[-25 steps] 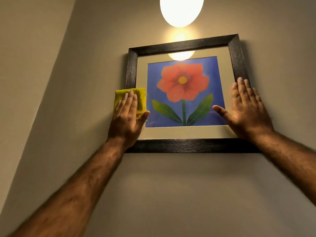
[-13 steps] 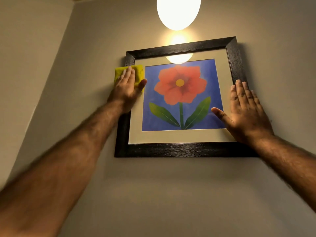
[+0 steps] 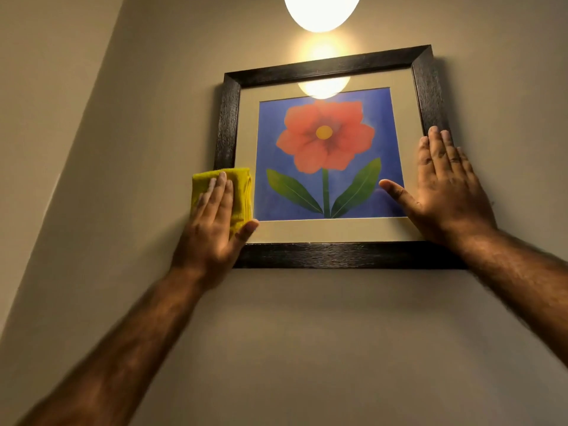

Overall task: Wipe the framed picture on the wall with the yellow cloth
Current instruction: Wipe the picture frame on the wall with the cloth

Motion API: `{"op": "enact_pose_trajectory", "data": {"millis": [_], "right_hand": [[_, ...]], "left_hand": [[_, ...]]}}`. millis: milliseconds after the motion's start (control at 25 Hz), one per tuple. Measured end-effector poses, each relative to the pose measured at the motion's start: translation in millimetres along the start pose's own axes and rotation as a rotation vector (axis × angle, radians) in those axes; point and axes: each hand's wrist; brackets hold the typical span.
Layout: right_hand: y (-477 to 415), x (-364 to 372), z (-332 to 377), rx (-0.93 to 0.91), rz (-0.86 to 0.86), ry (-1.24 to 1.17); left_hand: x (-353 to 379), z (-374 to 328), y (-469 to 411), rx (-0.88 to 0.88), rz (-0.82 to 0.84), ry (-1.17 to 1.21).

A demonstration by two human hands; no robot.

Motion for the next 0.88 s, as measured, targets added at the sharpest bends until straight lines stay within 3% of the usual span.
{"op": "enact_pose_trajectory", "data": {"millis": [240,640,880], "right_hand": [[1.0,-3.6,1.1,-0.002,0.012,-0.006],[0.1,0.4,0.5,0.005,-0.020,-0.011],[-0.5,1.4,0.3,-0.001,-0.020,-0.007]], "left_hand": [[1.8,-0.5,43.4,-0.014,0.046,0.000],[-34.5,10.1,-184.4,-0.147,0.095,-0.028],[-17.8,11.4,-120.3,-0.077,0.048,-0.041]]}}
Point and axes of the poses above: each hand's wrist, its own y-axis away from the middle knuckle, its own x-axis out of the palm, z = x × y, and after that the axes turned 13 degrees about y, right-handed
